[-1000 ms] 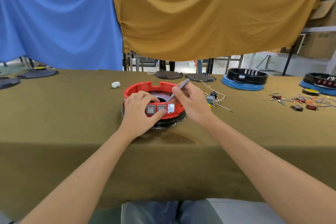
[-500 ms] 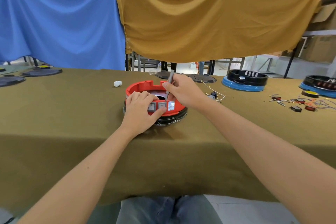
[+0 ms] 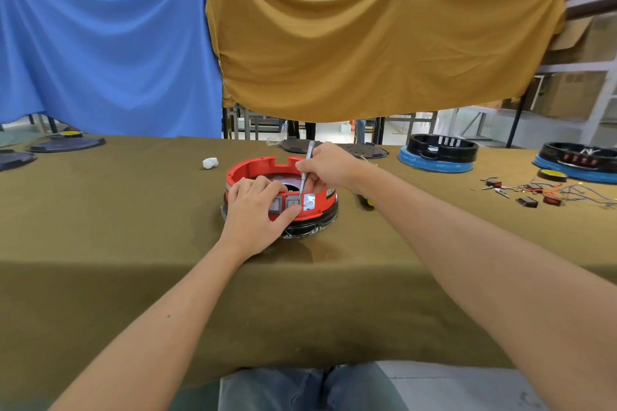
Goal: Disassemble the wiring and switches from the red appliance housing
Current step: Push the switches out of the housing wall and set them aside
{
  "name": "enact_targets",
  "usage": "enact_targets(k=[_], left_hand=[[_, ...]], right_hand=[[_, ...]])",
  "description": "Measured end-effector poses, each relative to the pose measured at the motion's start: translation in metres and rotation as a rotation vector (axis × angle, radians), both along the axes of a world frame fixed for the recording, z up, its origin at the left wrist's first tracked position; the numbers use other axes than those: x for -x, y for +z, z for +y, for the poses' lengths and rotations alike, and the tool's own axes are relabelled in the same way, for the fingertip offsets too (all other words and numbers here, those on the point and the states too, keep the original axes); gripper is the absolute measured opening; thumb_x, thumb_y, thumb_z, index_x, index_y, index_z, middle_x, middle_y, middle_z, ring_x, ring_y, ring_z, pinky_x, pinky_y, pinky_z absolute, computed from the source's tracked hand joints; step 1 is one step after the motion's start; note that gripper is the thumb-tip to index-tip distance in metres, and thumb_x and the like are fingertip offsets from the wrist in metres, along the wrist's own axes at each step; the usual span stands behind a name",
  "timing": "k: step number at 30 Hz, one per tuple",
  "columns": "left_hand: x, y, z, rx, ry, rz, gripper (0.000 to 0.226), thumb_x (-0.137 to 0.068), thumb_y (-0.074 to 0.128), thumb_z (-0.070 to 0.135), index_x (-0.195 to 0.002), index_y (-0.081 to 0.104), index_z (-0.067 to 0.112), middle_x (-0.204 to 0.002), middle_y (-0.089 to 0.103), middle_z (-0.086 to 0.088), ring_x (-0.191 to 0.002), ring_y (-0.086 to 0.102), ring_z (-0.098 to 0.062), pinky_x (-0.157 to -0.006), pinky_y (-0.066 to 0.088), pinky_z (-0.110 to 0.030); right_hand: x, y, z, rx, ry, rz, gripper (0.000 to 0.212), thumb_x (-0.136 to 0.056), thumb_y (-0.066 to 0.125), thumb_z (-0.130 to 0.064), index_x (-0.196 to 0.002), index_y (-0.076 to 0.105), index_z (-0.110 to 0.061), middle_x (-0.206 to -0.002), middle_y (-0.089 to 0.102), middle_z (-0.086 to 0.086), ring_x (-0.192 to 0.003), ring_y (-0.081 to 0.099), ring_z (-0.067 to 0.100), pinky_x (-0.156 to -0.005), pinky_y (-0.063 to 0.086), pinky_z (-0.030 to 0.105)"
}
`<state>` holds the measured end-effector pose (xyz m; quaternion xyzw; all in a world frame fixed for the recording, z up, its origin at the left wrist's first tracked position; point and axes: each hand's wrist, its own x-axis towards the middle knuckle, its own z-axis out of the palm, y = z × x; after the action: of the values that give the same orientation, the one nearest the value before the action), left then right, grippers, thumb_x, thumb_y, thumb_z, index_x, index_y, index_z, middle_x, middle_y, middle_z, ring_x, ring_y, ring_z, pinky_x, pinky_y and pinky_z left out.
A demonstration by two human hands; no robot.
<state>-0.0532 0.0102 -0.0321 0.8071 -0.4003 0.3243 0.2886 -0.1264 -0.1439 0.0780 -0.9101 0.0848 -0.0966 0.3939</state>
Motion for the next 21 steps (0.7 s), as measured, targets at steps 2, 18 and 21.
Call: enact_targets(k=[2, 18, 21], left_hand=[[-0.001, 0.000, -0.001, 0.002, -0.001, -0.002, 0.055, -0.085, 0.039, 0.067, -0.105, 0.062, 0.021, -0.098, 0.051, 0.006, -0.099, 0.046, -0.019, -0.104, 0.025, -0.040], [0.000, 0.000, 0.000, 0.017, -0.013, 0.001, 0.054, -0.085, 0.038, 0.066, -0.105, 0.063, 0.022, -0.096, 0.050, 0.007, -0.097, 0.044, -0.017, -0.104, 0.024, -0.040], [0.000, 0.001, -0.001, 0.018, -0.014, 0.001, 0.055, -0.085, 0.038, 0.066, -0.104, 0.063, 0.021, -0.095, 0.050, 0.007, -0.097, 0.045, -0.018, -0.104, 0.025, -0.040]], right_hand=[[0.003, -0.003, 0.001, 0.009, 0.021, -0.067, 0.021, -0.104, 0.052, -0.020, -0.092, 0.058, -0.004, -0.069, 0.071, 0.009, -0.059, 0.068, 0.017, -0.054, 0.052, 0.022], [0.011, -0.014, 0.005, 0.179, 0.071, -0.225, 0.019, -0.102, 0.055, -0.027, -0.098, 0.061, -0.009, -0.074, 0.073, 0.006, -0.062, 0.067, 0.009, -0.062, 0.052, 0.024], [0.010, -0.014, 0.005, 0.203, 0.070, -0.220, 0.019, -0.102, 0.056, -0.028, -0.096, 0.063, -0.012, -0.072, 0.074, 0.005, -0.057, 0.064, 0.003, -0.053, 0.044, 0.014]])
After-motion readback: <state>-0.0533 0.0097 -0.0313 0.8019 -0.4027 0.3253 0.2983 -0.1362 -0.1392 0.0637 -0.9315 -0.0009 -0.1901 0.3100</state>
